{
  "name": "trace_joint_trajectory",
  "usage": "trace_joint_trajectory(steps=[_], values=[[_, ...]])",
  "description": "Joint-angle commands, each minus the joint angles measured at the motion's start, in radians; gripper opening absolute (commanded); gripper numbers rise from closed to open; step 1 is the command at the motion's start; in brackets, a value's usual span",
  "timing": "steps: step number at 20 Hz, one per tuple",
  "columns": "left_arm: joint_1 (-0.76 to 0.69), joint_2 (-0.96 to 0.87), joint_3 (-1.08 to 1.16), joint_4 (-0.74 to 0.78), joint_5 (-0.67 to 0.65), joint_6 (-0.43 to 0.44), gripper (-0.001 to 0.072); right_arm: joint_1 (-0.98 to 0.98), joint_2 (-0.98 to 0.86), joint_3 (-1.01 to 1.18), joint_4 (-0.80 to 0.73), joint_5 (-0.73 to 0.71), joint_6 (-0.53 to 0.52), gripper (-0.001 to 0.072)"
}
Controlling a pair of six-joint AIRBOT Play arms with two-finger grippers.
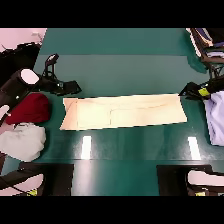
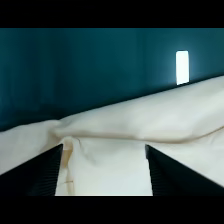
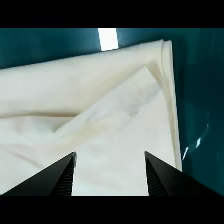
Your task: Fold the shirts.
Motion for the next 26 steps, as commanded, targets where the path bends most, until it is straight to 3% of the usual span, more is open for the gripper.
trace_joint_trajectory(steps=[1, 2, 3, 4, 10, 15, 16, 18, 23, 26], values=[[0.000, -0.025, 0.044, -0.010, -0.060, 0.006, 0.0613, -0.087, -0.046, 0.018, 0.077, 0.081, -0.101, 0.0513], [0.000, -0.025, 0.043, -0.011, -0.093, 0.006, 0.0545, -0.122, -0.046, -0.008, 0.077, 0.090, -0.123, 0.0513], [0.000, -0.025, 0.043, -0.013, -0.119, 0.007, 0.0240, -0.161, -0.046, -0.045, 0.079, 0.090, -0.136, 0.0513], [0.000, -0.025, 0.043, -0.014, -0.131, 0.008, 0.0025, -0.199, -0.046, -0.087, 0.080, 0.088, -0.155, 0.0513], [-0.009, -0.032, 0.043, -0.147, -0.092, 0.006, 0.0027, -0.282, -0.069, -0.272, 0.169, 0.029, -0.315, 0.0512], [-0.202, -0.068, 0.043, -0.151, 0.047, 0.003, 0.0026, -0.203, -0.192, -0.208, 0.290, 0.050, -0.326, 0.0492], [-0.247, -0.086, 0.044, -0.155, 0.076, -0.009, 0.0026, -0.177, -0.204, -0.190, 0.289, 0.051, -0.326, 0.0366], [-0.328, -0.138, 0.054, -0.163, 0.114, -0.034, 0.0026, -0.124, -0.202, -0.159, 0.288, 0.055, -0.327, 0.0030], [-0.468, -0.335, 0.174, -0.181, 0.128, -0.050, 0.0026, -0.056, -0.058, -0.052, 0.324, 0.146, -0.320, 0.0014], [-0.521, -0.436, 0.254, -0.219, 0.135, -0.050, 0.0026, 0.004, 0.073, 0.027, 0.416, 0.156, -0.249, 0.0014]])
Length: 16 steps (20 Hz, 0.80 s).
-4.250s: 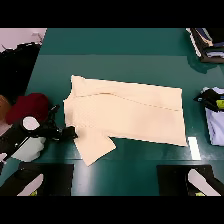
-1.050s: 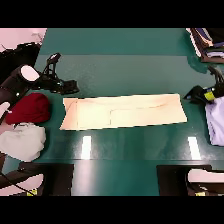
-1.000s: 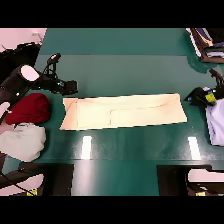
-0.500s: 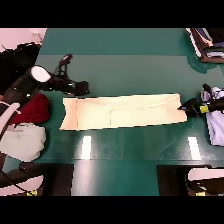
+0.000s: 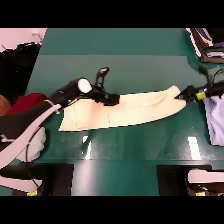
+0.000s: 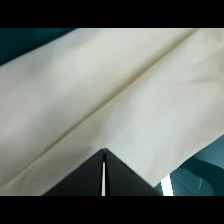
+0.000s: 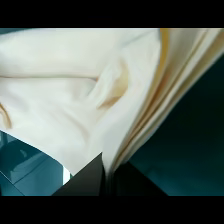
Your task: Fold the shirts.
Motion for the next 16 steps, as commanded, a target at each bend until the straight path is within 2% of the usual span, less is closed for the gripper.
trace_joint_trajectory(steps=[1, 6, 12, 16], values=[[-0.071, -0.115, 0.087, -0.031, 0.017, -0.008, 0.0026, 0.078, 0.132, 0.093, 0.090, 0.025, 0.074, 0.0014], [-0.084, -0.163, 0.125, -0.044, 0.016, -0.008, 0.0026, 0.248, 0.213, 0.217, 0.108, 0.021, 0.124, 0.0014], [-0.082, -0.161, 0.125, 0.025, -0.016, -0.008, 0.0026, 0.387, 0.213, 0.303, 0.107, -0.018, 0.138, 0.0014], [-0.004, -0.102, 0.137, 0.040, -0.082, -0.006, 0.0025, 0.442, 0.213, 0.323, 0.109, -0.060, 0.138, 0.0014]])
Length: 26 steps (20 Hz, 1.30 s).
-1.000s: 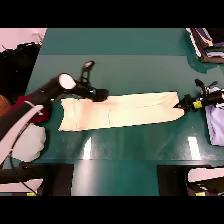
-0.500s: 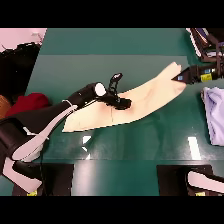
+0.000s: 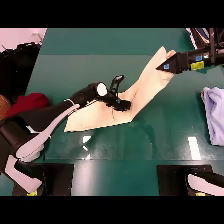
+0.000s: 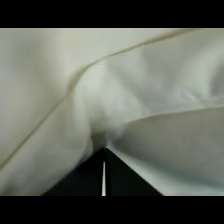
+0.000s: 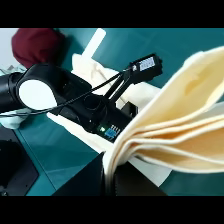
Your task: Fold the shirts.
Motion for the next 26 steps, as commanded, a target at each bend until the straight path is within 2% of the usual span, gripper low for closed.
trace_joint_trajectory(steps=[1, 3, 6, 11, 12, 13, 14, 15, 16, 18, 19, 23, 26], values=[[0.080, 0.067, 0.006, 0.027, -0.052, 0.002, 0.0025, 0.060, -0.001, 0.018, 0.000, -0.040, 0.004, 0.0014], [0.165, 0.153, 0.006, 0.100, -0.090, 0.003, 0.0026, 0.112, -0.012, 0.018, 0.009, -0.061, 0.004, 0.0014], [0.299, 0.295, 0.006, 0.245, -0.156, 0.003, 0.0026, 0.255, -0.068, 0.019, 0.102, -0.159, -0.022, 0.0015], [0.511, 0.511, 0.006, 0.356, -0.244, 0.004, 0.0027, 0.640, -0.282, 0.020, 0.272, -0.480, -0.177, 0.0017], [0.536, 0.540, 0.006, 0.365, -0.256, 0.003, 0.0027, 0.698, -0.335, 0.039, 0.281, -0.523, -0.230, 0.0094], [0.558, 0.563, 0.006, 0.369, -0.265, 0.004, 0.0026, 0.742, -0.397, 0.085, 0.278, -0.516, -0.259, 0.0373], [0.573, 0.579, 0.006, 0.369, -0.273, 0.004, 0.0027, 0.766, -0.448, 0.136, 0.277, -0.478, -0.261, 0.0547], [0.583, 0.589, 0.006, 0.372, -0.287, 0.004, 0.0027, 0.775, -0.490, 0.187, 0.277, -0.425, -0.260, 0.0565], [0.585, 0.594, 0.006, 0.373, -0.301, 0.004, 0.0027, 0.766, -0.521, 0.232, 0.265, -0.359, -0.247, 0.0551], [0.585, 0.594, 0.006, 0.373, -0.327, 0.004, 0.0026, 0.715, -0.533, 0.262, 0.116, -0.254, -0.110, 0.0504], [0.585, 0.594, 0.006, 0.374, -0.336, 0.004, 0.0027, 0.674, -0.523, 0.248, 0.037, -0.209, -0.082, 0.0504], [0.585, 0.594, 0.006, 0.373, -0.357, 0.005, 0.0027, 0.457, -0.392, -0.015, -0.064, -0.182, -0.036, 0.0504], [0.585, 0.594, 0.006, 0.371, -0.353, 0.004, 0.0027, 0.264, -0.253, -0.292, -0.063, -0.264, 0.006, 0.0503]])
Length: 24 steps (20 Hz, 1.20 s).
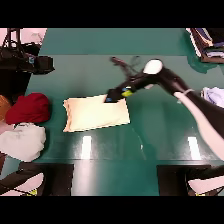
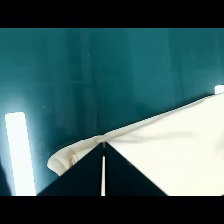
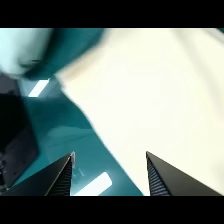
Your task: Fold the shirts.
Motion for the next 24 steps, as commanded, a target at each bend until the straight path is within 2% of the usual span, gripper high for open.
trace_joint_trajectory(steps=[1, 3, 5, 7, 9, 11, 15, 16, 19, 20, 24], values=[[0.001, 0.002, 0.000, 0.000, -0.007, 0.000, 0.0027, -0.211, 0.143, -0.296, -0.038, -0.092, 0.073, 0.0503], [0.001, 0.002, 0.000, 0.000, -0.001, 0.000, 0.0027, -0.293, 0.196, -0.439, -0.028, -0.195, 0.074, 0.0509], [0.001, 0.002, 0.000, -0.002, 0.016, 0.000, 0.0027, -0.324, 0.190, -0.505, -0.022, -0.219, 0.072, 0.0511], [0.001, 0.001, 0.000, -0.005, 0.032, 0.000, 0.0027, -0.311, 0.135, -0.513, 0.062, -0.207, 0.037, 0.0511], [0.001, 0.001, -0.001, -0.008, 0.040, 0.000, 0.0027, -0.268, 0.055, -0.474, 0.166, -0.193, -0.018, 0.0511], [0.001, 0.001, -0.001, -0.011, 0.039, 0.000, 0.0027, -0.205, -0.034, -0.406, 0.230, -0.172, -0.027, 0.0511], [0.001, 0.001, -0.001, -0.034, 0.034, 0.000, 0.0027, -0.072, -0.184, -0.243, 0.286, -0.111, -0.032, 0.0510], [0.000, 0.001, -0.001, -0.047, 0.031, 0.000, 0.0027, -0.043, -0.206, -0.202, 0.280, -0.117, -0.033, 0.0448], [0.000, 0.001, -0.009, -0.112, 0.025, 0.000, 0.0026, -0.006, -0.219, -0.112, 0.273, -0.172, -0.036, 0.0057], [-0.004, 0.001, -0.015, -0.126, 0.024, -0.001, 0.0026, -0.015, -0.217, -0.082, 0.271, -0.180, -0.036, 0.0016], [-0.127, 0.001, -0.017, -0.126, 0.056, -0.008, 0.0025, -0.166, -0.122, -0.018, 0.114, -0.178, 0.024, 0.0015]])
